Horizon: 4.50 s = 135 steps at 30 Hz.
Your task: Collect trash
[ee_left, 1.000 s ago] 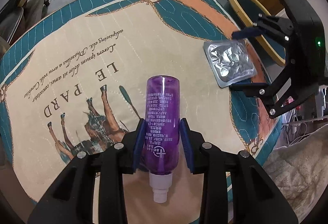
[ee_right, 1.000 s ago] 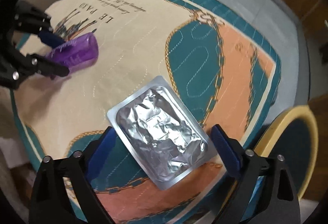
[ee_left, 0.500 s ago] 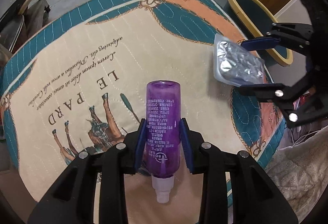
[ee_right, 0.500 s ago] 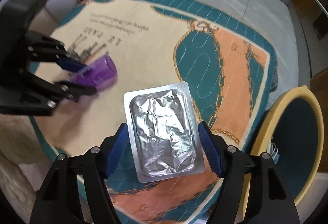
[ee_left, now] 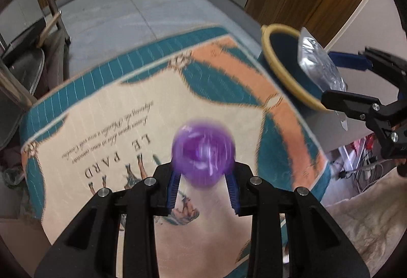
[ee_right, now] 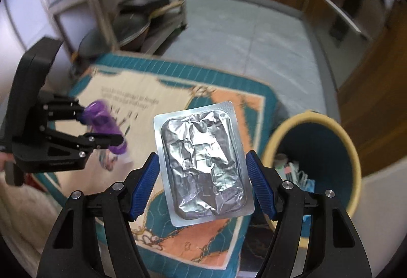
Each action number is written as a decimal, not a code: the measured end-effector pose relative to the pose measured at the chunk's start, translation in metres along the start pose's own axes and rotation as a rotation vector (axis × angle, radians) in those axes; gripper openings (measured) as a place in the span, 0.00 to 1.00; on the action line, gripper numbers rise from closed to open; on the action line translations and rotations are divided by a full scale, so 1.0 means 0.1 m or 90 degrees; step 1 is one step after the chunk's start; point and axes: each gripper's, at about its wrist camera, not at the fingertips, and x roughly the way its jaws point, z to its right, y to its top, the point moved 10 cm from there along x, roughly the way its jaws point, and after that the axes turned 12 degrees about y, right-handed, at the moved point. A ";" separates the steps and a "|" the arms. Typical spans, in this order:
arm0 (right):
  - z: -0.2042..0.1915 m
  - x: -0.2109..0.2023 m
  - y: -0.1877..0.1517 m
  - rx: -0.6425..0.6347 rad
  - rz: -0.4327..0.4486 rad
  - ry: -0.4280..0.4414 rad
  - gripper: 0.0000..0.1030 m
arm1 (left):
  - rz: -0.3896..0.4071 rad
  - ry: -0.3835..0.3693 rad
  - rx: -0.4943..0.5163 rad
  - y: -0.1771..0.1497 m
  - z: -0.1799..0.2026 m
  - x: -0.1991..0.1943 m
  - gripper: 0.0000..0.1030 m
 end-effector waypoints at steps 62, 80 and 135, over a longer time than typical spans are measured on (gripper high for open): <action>1.09 -1.11 -0.57 0.218 0.132 -0.152 0.90 | 0.183 -0.021 0.030 0.70 0.97 -0.85 0.83; 0.78 -1.61 -0.69 0.240 0.236 -0.191 0.94 | 0.273 0.038 0.000 0.54 1.02 -1.40 0.95; 0.86 -1.59 -0.75 0.265 0.223 -0.197 0.95 | 0.220 0.070 -0.037 0.51 0.99 -1.11 0.95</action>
